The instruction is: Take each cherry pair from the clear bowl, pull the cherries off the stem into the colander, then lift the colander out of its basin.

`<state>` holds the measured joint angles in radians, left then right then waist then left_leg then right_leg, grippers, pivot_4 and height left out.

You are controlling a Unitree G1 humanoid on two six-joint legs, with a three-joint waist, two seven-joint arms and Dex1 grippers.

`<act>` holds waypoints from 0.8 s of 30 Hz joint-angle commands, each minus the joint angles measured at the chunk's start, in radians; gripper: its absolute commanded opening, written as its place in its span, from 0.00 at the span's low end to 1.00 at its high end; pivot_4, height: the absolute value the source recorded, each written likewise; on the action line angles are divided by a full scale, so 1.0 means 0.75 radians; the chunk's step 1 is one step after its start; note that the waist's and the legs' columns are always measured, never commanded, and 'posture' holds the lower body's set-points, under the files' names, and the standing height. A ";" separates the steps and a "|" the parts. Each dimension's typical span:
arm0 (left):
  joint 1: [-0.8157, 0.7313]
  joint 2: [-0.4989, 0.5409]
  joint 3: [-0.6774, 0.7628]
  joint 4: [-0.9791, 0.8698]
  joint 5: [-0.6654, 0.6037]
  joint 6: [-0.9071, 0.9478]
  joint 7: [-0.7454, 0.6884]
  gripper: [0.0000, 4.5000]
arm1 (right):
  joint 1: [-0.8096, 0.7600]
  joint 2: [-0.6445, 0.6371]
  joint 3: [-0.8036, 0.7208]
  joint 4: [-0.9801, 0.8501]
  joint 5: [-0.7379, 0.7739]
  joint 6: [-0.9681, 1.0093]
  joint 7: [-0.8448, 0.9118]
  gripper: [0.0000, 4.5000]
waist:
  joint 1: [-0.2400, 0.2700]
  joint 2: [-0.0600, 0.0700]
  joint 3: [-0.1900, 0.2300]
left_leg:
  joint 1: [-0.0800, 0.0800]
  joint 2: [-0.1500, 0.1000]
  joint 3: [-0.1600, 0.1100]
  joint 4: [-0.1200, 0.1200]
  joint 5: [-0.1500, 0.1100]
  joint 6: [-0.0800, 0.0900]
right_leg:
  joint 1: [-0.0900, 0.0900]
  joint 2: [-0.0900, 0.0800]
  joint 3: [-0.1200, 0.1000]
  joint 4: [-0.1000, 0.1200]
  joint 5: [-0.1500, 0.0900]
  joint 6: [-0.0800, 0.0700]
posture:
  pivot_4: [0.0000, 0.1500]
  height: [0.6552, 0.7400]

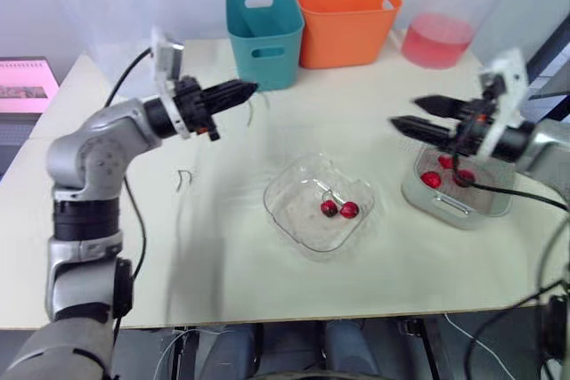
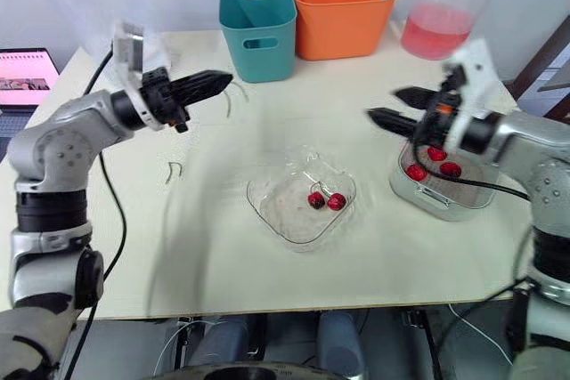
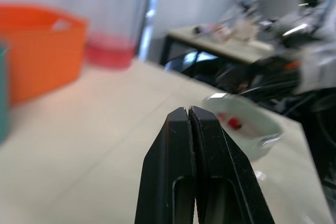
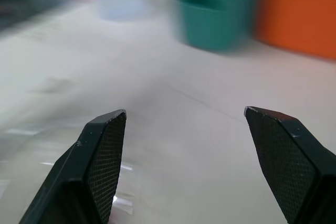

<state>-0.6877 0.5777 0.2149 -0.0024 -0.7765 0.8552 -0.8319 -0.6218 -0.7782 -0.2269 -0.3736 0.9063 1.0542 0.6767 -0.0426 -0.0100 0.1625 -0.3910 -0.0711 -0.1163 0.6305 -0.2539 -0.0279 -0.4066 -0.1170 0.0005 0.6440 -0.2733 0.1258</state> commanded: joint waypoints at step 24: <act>0.275 0.138 0.062 0.200 0.118 -0.004 0.009 0.19 | -0.154 0.244 0.488 -0.164 -0.155 0.036 -0.002 0.86 | 0.033 -0.002 -0.001 | -0.002 -0.003 0.000 -0.001 0.000 -0.001 | -0.003 -0.003 0.001 0.001 0.000 0.000 | 1.00 1.00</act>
<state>-0.4665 0.6592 0.2255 0.1764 -0.6832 0.8665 -0.8027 -0.7314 -0.5925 0.1845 -0.4704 0.7649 1.0752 0.6751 -0.0182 -0.0112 0.1619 -0.3924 -0.0737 -0.1165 0.6300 -0.2538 -0.0283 -0.4092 -0.1191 0.0010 0.6448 -0.2732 0.1257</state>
